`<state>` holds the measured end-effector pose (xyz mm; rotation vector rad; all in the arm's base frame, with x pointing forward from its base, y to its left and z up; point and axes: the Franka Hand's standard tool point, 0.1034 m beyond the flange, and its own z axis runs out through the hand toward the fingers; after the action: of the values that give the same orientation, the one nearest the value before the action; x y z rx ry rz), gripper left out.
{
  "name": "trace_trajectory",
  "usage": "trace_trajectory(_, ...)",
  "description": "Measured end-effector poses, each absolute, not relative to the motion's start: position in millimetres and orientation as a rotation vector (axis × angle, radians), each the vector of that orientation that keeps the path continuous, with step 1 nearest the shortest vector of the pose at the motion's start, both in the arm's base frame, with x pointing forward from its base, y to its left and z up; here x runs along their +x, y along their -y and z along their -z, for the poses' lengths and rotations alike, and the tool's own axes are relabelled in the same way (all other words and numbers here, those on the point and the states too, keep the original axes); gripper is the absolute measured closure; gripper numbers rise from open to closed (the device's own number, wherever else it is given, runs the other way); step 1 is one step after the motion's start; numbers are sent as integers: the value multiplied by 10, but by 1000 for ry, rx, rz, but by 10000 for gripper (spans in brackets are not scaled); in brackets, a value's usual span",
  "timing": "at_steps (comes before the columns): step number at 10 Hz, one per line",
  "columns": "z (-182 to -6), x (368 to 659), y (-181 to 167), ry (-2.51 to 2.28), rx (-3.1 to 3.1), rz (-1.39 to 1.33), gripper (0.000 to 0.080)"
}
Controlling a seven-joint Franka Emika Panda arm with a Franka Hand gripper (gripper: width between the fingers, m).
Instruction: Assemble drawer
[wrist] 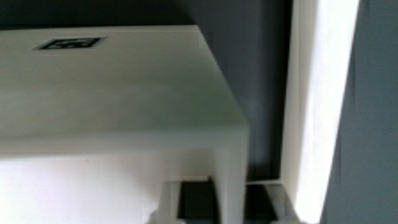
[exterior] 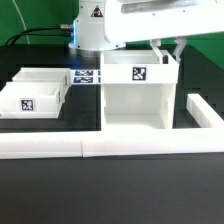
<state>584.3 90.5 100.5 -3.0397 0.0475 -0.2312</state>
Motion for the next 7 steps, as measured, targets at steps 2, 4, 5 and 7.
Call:
trace_trajectory(2, -1019, 5847, -911, -63, -3038, 235, 760)
trace_trajectory(4, -1031, 5864, -921, -176, -3025, 242, 760)
trace_trajectory(5, -1038, 5871, -930, -253, -3013, 243, 760)
trace_trajectory(7, -1061, 5879, -964, -463, -2970, 242, 760)
